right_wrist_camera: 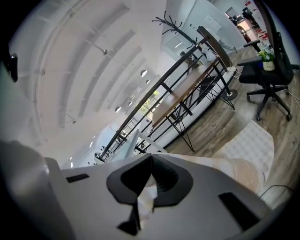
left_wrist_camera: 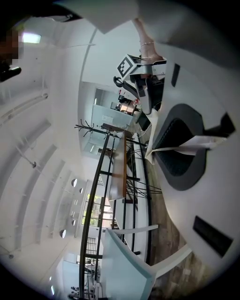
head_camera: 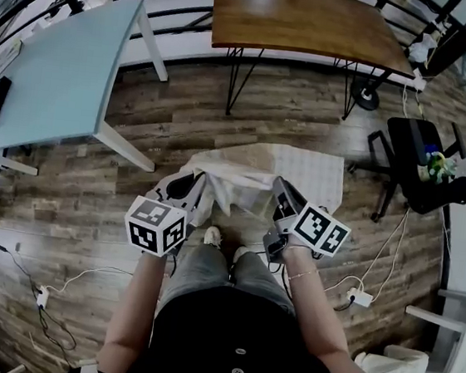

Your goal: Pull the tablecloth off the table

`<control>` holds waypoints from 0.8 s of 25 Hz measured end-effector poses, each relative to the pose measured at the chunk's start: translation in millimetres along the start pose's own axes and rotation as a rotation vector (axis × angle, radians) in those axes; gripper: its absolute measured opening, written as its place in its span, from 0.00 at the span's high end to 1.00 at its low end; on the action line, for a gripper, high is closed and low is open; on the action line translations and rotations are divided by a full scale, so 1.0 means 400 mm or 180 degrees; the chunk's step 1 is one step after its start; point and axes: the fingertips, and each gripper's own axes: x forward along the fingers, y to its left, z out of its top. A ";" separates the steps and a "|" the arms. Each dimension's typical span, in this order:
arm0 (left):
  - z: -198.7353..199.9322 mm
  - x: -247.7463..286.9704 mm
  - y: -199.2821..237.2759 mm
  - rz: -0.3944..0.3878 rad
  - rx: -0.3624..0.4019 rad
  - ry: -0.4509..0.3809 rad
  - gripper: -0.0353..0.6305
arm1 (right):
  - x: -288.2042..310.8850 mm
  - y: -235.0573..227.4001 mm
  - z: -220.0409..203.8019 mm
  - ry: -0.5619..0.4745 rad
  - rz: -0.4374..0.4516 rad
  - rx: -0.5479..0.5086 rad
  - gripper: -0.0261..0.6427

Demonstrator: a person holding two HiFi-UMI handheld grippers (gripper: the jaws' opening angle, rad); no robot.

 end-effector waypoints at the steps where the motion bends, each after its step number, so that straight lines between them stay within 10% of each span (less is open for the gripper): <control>1: -0.001 -0.002 0.002 0.0007 -0.0001 0.0003 0.92 | 0.003 0.001 -0.006 0.0026 -0.0002 -0.0003 0.92; 20: -0.033 -0.036 0.021 0.0051 -0.0035 0.0090 0.92 | 0.009 0.012 -0.059 0.0181 0.0012 -0.0021 0.92</control>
